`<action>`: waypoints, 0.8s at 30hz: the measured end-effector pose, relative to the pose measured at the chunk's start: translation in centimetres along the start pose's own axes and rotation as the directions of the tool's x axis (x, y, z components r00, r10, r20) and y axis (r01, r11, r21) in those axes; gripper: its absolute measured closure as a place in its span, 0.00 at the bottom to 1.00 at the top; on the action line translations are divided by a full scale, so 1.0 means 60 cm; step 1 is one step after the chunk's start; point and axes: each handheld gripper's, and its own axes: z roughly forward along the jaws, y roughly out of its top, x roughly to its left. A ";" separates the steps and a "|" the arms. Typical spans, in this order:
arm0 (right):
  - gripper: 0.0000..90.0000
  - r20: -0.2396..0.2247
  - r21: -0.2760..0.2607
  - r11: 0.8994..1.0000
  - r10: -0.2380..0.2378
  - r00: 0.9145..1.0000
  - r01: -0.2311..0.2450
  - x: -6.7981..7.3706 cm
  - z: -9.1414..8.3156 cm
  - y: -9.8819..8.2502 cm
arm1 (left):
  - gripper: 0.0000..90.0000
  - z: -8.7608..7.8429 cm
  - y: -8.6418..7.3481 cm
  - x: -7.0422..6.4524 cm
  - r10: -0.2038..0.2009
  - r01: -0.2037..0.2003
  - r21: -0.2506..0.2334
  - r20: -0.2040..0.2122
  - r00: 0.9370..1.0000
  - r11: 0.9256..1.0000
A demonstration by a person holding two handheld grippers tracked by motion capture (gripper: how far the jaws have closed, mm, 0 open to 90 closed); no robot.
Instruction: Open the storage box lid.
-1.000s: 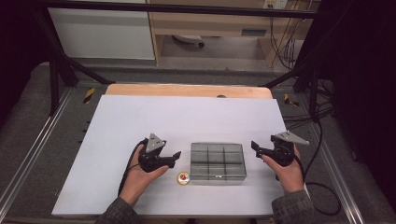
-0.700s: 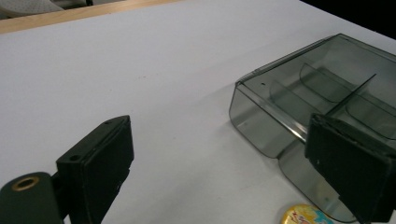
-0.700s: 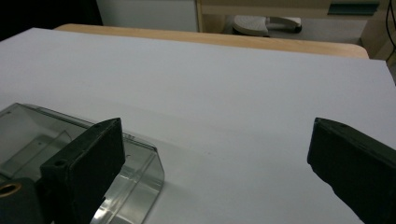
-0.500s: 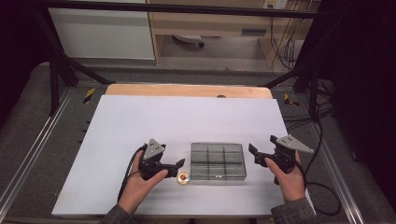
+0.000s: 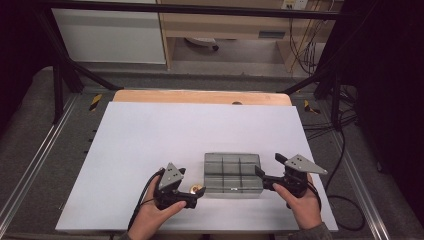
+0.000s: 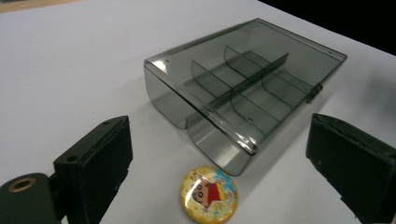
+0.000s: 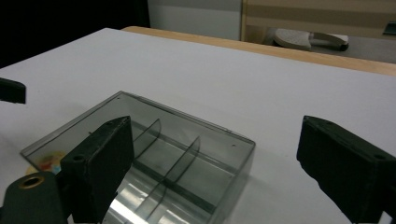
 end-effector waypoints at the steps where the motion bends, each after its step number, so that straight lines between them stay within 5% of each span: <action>1: 0.15 -0.010 -0.001 1.000 0.002 1.000 -0.002 0.004 -0.001 -0.001 | 0.08 0.001 0.000 -0.003 0.003 -0.003 0.004 0.004 1.000 1.000; 10: 0.43 -0.107 -0.015 0.999 -0.048 0.993 0.047 0.043 -0.002 -0.013 | 0.15 0.006 -0.005 -0.017 0.006 -0.007 0.044 0.017 1.000 0.999; 15: 0.65 -0.170 -0.035 0.997 -0.081 0.982 0.076 0.068 -0.002 -0.017 | 0.21 0.004 -0.004 -0.020 -0.014 0.013 0.025 0.041 0.999 1.000; 24: 0.94 -0.276 -0.034 0.992 -0.125 0.953 0.121 0.099 0.002 -0.029 | 0.56 -0.006 -0.005 -0.020 0.009 -0.009 -0.005 0.005 1.000 1.000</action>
